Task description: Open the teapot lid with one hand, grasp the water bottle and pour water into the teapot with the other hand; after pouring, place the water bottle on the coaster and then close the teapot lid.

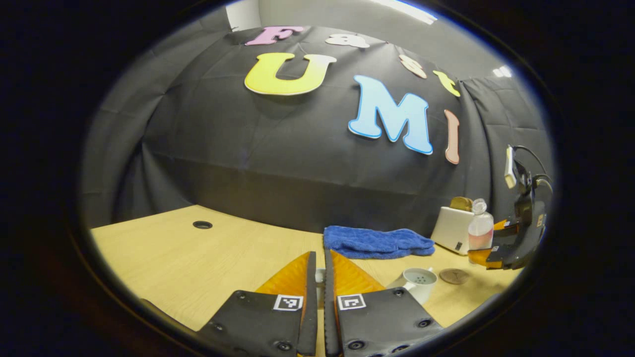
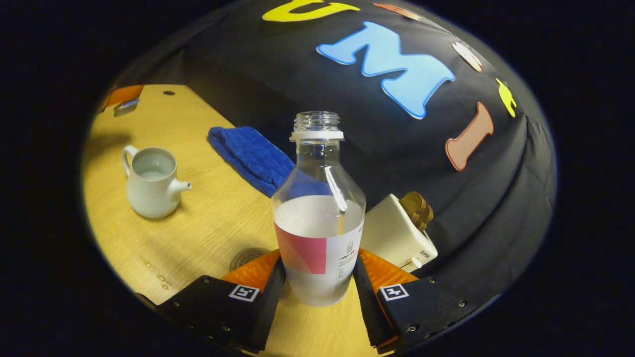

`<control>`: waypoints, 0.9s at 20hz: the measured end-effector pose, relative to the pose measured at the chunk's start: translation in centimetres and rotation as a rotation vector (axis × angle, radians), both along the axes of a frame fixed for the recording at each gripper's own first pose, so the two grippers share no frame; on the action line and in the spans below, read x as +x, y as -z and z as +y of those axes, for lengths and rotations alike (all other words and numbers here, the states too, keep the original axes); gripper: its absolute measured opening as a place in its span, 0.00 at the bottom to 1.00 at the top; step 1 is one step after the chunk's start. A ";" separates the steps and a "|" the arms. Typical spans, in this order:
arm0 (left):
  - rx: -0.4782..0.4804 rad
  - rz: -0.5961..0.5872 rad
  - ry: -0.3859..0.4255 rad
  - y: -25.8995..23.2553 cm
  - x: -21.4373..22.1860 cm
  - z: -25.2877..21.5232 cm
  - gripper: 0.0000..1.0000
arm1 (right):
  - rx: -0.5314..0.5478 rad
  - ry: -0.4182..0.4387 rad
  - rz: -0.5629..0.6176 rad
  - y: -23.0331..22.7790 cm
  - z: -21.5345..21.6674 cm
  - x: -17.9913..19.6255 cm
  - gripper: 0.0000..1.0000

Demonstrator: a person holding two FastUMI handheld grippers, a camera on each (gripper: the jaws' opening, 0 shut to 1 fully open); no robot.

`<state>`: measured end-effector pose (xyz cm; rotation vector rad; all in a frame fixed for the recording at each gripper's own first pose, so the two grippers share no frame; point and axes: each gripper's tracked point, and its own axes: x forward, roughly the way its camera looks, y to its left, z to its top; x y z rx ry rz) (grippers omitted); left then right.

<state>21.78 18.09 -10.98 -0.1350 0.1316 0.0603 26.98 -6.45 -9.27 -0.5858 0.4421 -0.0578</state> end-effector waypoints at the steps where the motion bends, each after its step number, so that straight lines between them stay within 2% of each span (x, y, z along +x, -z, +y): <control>1: 0.003 0.004 0.001 0.1 -0.1 -0.1 0.14 | 0.050 0.001 -0.011 0.1 0.1 0.2 0.73; 3: 0.005 0.005 0.003 0.0 -0.1 -0.1 0.15 | 0.133 0.011 -0.032 0.0 0.5 0.5 0.74; 5: 0.001 -0.001 0.003 -0.1 0.2 -0.1 0.08 | 0.235 -0.002 -0.022 0.6 1.3 0.7 0.73; 6: -0.002 -0.003 0.003 -0.1 0.0 -0.1 0.12 | 0.276 0.002 -0.022 1.0 1.6 0.8 0.74; 8: -0.004 -0.005 0.006 0.0 0.0 -0.1 0.12 | 0.322 0.037 -0.031 1.4 1.5 1.2 0.74; 11: -0.003 -0.005 0.007 -0.1 0.0 0.0 0.12 | 0.431 0.041 -0.063 1.3 2.0 1.5 0.74; 16: -0.009 -0.012 0.005 -0.2 0.1 0.0 0.12 | 0.618 0.082 -0.051 2.1 2.2 1.6 0.74; 17: -0.007 -0.011 0.004 -0.1 0.1 -0.1 0.15 | 0.659 0.088 -0.032 2.5 2.5 1.5 0.74; 18: -0.006 -0.008 0.004 -0.1 0.0 0.0 0.14 | 0.677 0.095 -0.032 2.4 2.4 1.3 0.74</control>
